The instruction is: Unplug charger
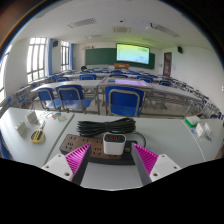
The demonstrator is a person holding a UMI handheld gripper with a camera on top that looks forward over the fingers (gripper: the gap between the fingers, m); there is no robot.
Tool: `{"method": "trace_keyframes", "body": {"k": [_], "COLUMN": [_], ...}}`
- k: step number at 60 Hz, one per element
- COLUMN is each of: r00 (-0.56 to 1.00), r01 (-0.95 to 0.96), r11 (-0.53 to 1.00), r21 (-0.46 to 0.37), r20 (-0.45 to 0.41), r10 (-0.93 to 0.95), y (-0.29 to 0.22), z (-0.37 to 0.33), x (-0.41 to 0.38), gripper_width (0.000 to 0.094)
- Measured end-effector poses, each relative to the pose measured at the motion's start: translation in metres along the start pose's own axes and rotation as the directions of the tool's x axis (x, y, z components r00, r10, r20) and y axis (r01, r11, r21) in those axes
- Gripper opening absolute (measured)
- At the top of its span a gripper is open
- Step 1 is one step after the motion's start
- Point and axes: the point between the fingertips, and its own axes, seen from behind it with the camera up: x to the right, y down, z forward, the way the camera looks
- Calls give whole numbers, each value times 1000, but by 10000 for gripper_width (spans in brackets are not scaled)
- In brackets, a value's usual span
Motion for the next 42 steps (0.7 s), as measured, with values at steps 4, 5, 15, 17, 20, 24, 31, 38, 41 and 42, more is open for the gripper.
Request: {"method": "trace_keyframes", "body": {"k": [4,5,15,17,20,24,31,38,41,42], "r00": [1000,1000,1000,1000,1000,999,997,999,998,997], "r01": [-4,-4,-24,-25,-16,-33,-74,-45,-68,-68], "r11": [1000,1000,1000,1000,1000,999,994,917,896,894], "r21": [-10,-11,5,-1,-13,-33,86,395,438,443], "r20": [2,1,-2,8,12,17,39,37,21,10], "r10": [4,4,24,25,16,33,71,34,66,71], "y": [1,1,-5,-4,-3,-3,-65,-224,-248,-252], "z": [26,31,53,52,51,56,31,-61,-70,-69], "x": [3,4,8,8,8,6,18,44,69,79], "gripper_width": [751,724,375,331,269,229,220,220,219,219]}}
